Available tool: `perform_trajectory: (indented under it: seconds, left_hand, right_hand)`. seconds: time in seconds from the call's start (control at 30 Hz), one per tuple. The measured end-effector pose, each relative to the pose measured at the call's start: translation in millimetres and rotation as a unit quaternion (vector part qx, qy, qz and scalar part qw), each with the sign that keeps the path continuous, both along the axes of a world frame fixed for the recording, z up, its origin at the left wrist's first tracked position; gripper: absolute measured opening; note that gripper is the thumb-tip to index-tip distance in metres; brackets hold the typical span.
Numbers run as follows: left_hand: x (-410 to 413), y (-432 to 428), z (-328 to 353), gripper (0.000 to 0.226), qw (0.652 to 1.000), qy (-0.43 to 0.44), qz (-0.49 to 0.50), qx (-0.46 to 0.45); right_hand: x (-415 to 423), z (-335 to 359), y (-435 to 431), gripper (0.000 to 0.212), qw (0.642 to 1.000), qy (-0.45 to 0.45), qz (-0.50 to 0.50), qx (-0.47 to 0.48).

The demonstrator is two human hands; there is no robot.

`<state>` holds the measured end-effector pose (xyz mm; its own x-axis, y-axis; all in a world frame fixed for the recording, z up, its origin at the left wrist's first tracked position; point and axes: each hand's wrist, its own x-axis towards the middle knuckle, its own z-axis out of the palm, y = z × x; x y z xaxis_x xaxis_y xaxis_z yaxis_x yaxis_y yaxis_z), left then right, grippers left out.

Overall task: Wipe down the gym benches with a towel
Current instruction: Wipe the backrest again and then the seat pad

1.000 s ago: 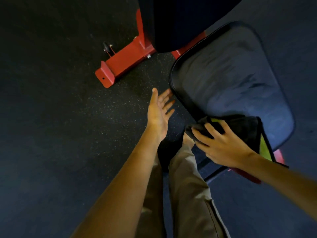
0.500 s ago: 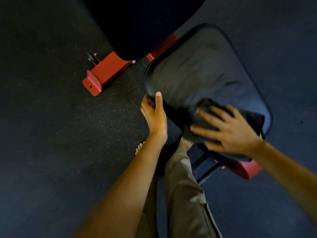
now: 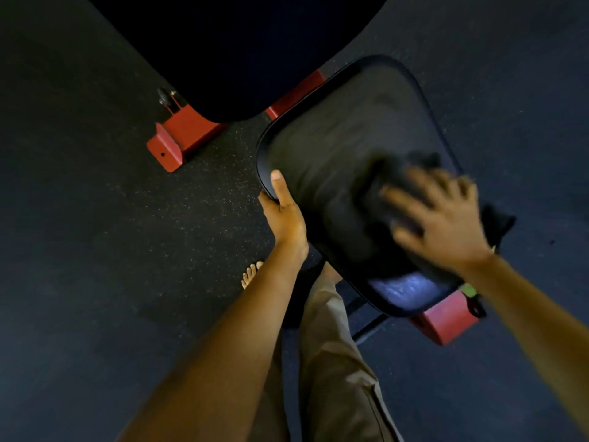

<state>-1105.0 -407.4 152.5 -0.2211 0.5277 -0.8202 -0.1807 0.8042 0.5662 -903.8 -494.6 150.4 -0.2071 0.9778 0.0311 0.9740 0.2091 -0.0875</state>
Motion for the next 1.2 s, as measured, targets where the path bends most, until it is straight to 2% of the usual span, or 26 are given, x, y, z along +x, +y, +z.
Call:
perform_trajectory:
  seconds: [0.07, 0.1, 0.13, 0.17, 0.27, 0.37, 0.43, 0.47, 0.53, 0.6, 0.63, 0.67, 0.7, 0.77, 0.83, 0.9, 0.93, 1.0, 1.07, 1.1, 1.17, 1.2]
  left_hand:
    - [2.0, 1.0, -1.4, 0.061, 1.000, 0.017, 0.011, 0.010]
    - [3.8, 1.1, -2.3, 0.060, 0.999, 0.026, 0.018, 0.016]
    - [4.8, 0.9, -3.0, 0.059, 0.999, 0.035, 0.023, 0.020]
    - [5.2, 0.8, -3.7, 0.058, 0.999, 0.041, 0.024, 0.022]
    - [4.5, 0.3, -10.3, 0.057, 0.998, 0.038, 0.028, 0.030]
    - [4.2, 0.3, -11.9, 0.060, 0.999, 0.039, 0.021, 0.017]
    - [5.3, 0.4, -9.0, 0.061, 0.999, 0.042, 0.023, 0.011]
    - [5.8, 0.0, -8.9, 0.060, 0.999, 0.044, 0.025, 0.014]
    - [6.8, 0.8, -7.8, 0.057, 0.998, 0.055, 0.029, 0.020]
    - [8.1, 0.6, -9.1, 0.055, 0.997, 0.063, 0.032, 0.024]
    - [8.2, 0.5, -11.2, 0.055, 0.997, 0.066, 0.032, 0.026]
    - [8.0, 0.0, -12.3, 0.056, 0.997, 0.071, 0.029, 0.024]
    - [8.6, -0.1, -12.7, 0.057, 0.997, 0.072, 0.027, 0.022]
    - [7.0, -0.7, -15.2, 0.059, 0.997, 0.066, 0.030, 0.025]
    - [6.4, -0.6, -12.6, 0.057, 0.997, 0.061, 0.023, 0.029]
    - [6.9, -0.5, -8.7, 0.056, 0.997, 0.064, 0.017, 0.029]
    - [8.0, -0.9, -8.4, 0.056, 0.997, 0.063, 0.021, 0.029]
    - [10.5, -0.6, -8.7, 0.054, 0.996, 0.080, 0.033, 0.027]
    - [13.4, -0.2, -7.7, 0.053, 0.989, 0.143, 0.024, 0.038]
    - [15.1, -0.1, -7.2, 0.055, 0.979, 0.187, 0.004, 0.076]
    - [17.7, -1.7, -7.4, 0.062, 0.940, 0.277, -0.084, 0.183]
    - [19.3, -2.5, -9.5, 0.063, 0.909, 0.318, -0.141, 0.230]
  right_hand:
    - [11.7, 1.3, 50.4, 0.056, 0.973, 0.037, -0.226, 0.003]
    - [8.0, 2.7, 74.0, 0.059, 0.953, 0.057, -0.297, -0.014]
    - [-3.6, 4.7, 87.7, 0.060, 0.945, 0.063, -0.319, -0.030]
    - [-19.0, 4.8, 90.3, 0.060, 0.957, 0.053, -0.283, -0.030]
    - [-62.1, 0.8, 41.8, 0.056, 0.999, 0.036, -0.040, -0.007]
    - [-50.1, 2.3, -7.0, 0.053, 0.990, 0.043, 0.127, -0.033]
    - [-13.9, 2.1, 2.1, 0.052, 0.988, 0.022, 0.152, -0.031]
    - [0.7, 0.8, 13.5, 0.052, 0.994, 0.014, 0.105, -0.021]
    - [10.9, 2.4, 47.9, 0.056, 0.993, 0.031, -0.114, -0.011]
    - [-4.2, 4.7, 85.8, 0.062, 0.944, 0.064, -0.321, -0.024]
    - [-19.8, 6.4, 97.1, 0.063, 0.932, 0.065, -0.355, -0.039]
    - [-35.1, 7.0, 100.2, 0.062, 0.942, 0.056, -0.329, -0.043]
    - [-47.5, 6.5, 94.0, 0.061, 0.965, 0.047, -0.256, -0.032]
    - [-63.3, 2.8, 53.4, 0.059, 0.998, 0.040, -0.053, -0.019]
    - [-57.7, 4.5, -1.7, 0.057, 0.994, 0.044, 0.085, -0.049]
    - [-27.3, 5.4, -36.9, 0.052, 0.987, 0.032, 0.141, -0.067]
    - [-11.0, 6.0, -42.1, 0.050, 0.988, 0.024, 0.136, -0.069]
    - [11.2, 4.7, -32.2, 0.049, 0.997, 0.017, 0.053, -0.054]
    - [14.4, 4.1, 0.9, 0.053, 0.995, 0.017, -0.087, -0.041]
    - [9.7, 5.1, 24.6, 0.056, 0.986, 0.023, -0.159, -0.040]
    - [-6.6, 6.3, 75.1, 0.061, 0.958, 0.051, -0.279, -0.048]
    - [-14.5, 6.8, 98.9, 0.063, 0.950, 0.058, -0.302, -0.057]
